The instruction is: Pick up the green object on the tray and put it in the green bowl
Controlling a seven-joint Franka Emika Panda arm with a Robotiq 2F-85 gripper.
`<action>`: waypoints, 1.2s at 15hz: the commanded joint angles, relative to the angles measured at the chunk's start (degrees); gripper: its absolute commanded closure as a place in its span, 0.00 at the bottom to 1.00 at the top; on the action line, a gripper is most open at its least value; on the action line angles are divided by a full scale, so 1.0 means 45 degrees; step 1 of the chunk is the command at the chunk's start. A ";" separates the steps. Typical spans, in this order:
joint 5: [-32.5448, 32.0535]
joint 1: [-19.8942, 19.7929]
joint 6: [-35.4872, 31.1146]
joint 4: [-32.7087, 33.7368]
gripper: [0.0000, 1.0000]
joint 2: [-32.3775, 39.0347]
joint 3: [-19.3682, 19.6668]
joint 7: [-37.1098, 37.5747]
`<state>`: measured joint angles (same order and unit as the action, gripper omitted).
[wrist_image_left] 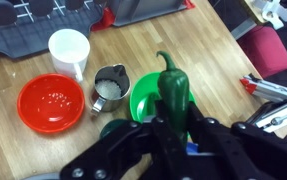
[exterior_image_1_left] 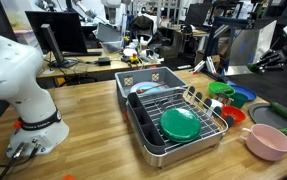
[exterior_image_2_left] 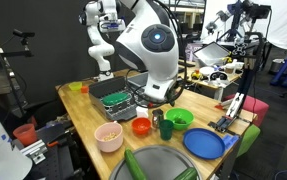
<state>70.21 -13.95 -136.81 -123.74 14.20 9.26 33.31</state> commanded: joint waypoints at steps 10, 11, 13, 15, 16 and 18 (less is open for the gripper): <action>0.1127 0.0292 0.4609 0.4697 0.94 0.4256 -0.0188 0.0692; 0.1018 0.0340 0.4620 0.5106 0.94 0.4694 -0.0186 0.0847; 0.0890 0.0406 0.4572 0.5833 0.94 0.5487 -0.0191 0.1207; 0.0882 0.0471 0.4359 0.6535 0.94 0.6194 -0.0204 0.1461; 0.0858 0.0507 0.4239 0.6886 0.94 0.6522 -0.0199 0.1540; 0.0652 0.0622 0.3930 0.7473 0.94 0.7027 -0.0125 0.1651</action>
<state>74.66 -11.58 -118.29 -94.46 42.75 8.25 38.81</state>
